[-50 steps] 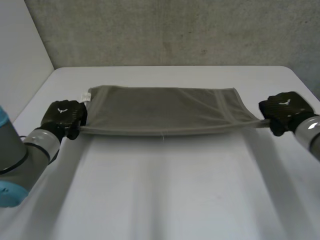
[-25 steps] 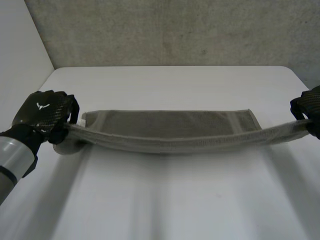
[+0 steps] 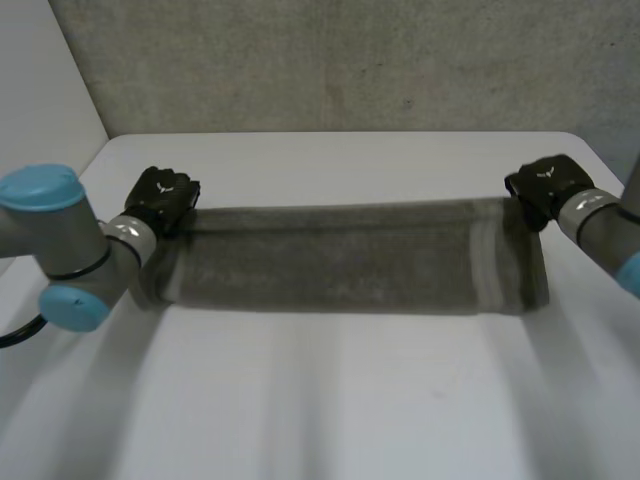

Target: Fold the towel.

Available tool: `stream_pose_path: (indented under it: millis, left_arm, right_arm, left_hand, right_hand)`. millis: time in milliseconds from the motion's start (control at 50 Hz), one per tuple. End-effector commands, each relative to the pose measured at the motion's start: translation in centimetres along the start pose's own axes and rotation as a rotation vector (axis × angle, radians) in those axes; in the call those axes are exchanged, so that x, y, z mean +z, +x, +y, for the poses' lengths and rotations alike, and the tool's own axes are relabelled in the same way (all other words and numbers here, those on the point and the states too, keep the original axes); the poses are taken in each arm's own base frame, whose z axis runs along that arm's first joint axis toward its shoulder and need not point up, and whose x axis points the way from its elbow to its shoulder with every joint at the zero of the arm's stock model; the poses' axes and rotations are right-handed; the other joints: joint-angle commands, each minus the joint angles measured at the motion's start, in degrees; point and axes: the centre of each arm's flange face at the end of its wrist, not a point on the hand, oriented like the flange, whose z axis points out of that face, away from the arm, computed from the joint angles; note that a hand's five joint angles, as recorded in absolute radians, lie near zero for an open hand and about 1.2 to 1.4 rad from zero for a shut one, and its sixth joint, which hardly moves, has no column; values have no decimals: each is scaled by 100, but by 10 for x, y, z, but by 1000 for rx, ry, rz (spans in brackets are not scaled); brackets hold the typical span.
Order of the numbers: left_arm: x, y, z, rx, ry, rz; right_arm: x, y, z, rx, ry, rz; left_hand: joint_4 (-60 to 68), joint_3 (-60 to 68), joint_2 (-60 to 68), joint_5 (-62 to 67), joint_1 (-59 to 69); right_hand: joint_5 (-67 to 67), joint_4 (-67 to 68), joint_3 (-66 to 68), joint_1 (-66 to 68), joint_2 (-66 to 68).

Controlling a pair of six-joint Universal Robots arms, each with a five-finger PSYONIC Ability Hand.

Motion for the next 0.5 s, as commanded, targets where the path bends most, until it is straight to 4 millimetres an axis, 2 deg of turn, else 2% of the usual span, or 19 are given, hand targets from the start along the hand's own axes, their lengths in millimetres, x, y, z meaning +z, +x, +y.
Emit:
stream_pose_path:
  millis: [20,40,60,80,100,240,260,280,300,320,340,360,380,400,440,500]
  left_arm:
    - [25,10,8,13,36,-11]
    - [27,14,9,12,40,-6]
    - [28,17,11,13,42,-2]
    - [28,17,11,13,42,-2]
    - [28,19,11,14,43,-8]
    - [21,26,13,7,26,0]
    - [19,23,10,6,26,-7]
    - [15,16,0,4,40,-22]
    - [15,16,0,4,40,-22]
    - [9,11,-9,3,50,-29]
    - [9,11,-9,3,50,-29]
    - [3,7,-15,2,54,-34]
    - [-4,5,-21,2,53,-36]
    - [-4,5,-21,2,53,-36]
    - [-20,1,-33,2,57,-41]
    - [-28,0,-37,1,54,-41]
  right_arm:
    - [20,-4,-4,-25,115,106]
    - [23,-8,-3,-27,125,106]
    - [24,-12,-2,-27,121,98]
    - [24,-12,-2,-27,121,98]
    - [25,-15,1,-26,115,93]
    - [17,-25,3,-16,87,77]
    - [11,-25,0,-12,83,75]
    - [1,-18,-10,-15,99,86]
    - [1,-18,-10,-15,99,86]
    - [-11,-14,-19,-19,115,92]
    - [-11,-14,-19,-19,115,93]
    - [-23,-10,-26,-18,124,99]
    - [-32,-10,-28,-19,118,96]
    - [-32,-10,-28,-19,118,96]
    - [-48,-12,-26,-16,96,88]
    - [-56,-12,-24,-15,80,84]
  left_hand:
    - [1022,1034,1027,2044,1072]
    - [1022,1034,1027,2044,1072]
    - [-2107,-2095,-2102,-1084,-2057]
    - [-2138,-2126,-2133,-1116,-2088]
    - [-5702,-5690,-5697,-4680,-5652]
    - [-5923,-5911,-5918,-4901,-5873]
    - [-5923,-5911,-5918,-4901,-5873]
    - [-5923,-5911,-5918,-4901,-5873]
    - [-5923,-5911,-5918,-4901,-5873]
    - [-5923,-5911,-5918,-4901,-5873]
    - [-5923,-5911,-5918,-4901,-5873]
    - [-5923,-5911,-5918,-4901,-5873]
    - [-5923,-5911,-5918,-4901,-5873]
    - [-5923,-5911,-5918,-4901,-5873]
    - [-5923,-5911,-5918,-4901,-5873]
    - [-5906,-5894,-5901,-4884,-5857]
  right_hand:
    - [300,377,300,410,337]
    - [-411,-333,-410,-301,-373]
    - [-4864,-4787,-4864,-4754,-4826]
    - [-4909,-4831,-4908,-4799,-4871]
    - [-6700,-6623,-6700,-6590,-6663]
    - [-6700,-6623,-6700,-6590,-6663]
    - [-6700,-6623,-6700,-6590,-6663]
    - [-6700,-6623,-6700,-6590,-6663]
    - [-6700,-6623,-6700,-6590,-6663]
    - [-6700,-6623,-6700,-6590,-6663]
    - [-6700,-6623,-6700,-6590,-6663]
    - [-6700,-6623,-6700,-6590,-6663]
    - [-6700,-6623,-6700,-6590,-6663]
    - [-6700,-6623,-6700,-6590,-6663]
    - [-6700,-6623,-6700,-6590,-6663]
    - [-6700,-6623,-6700,-6590,-6663]
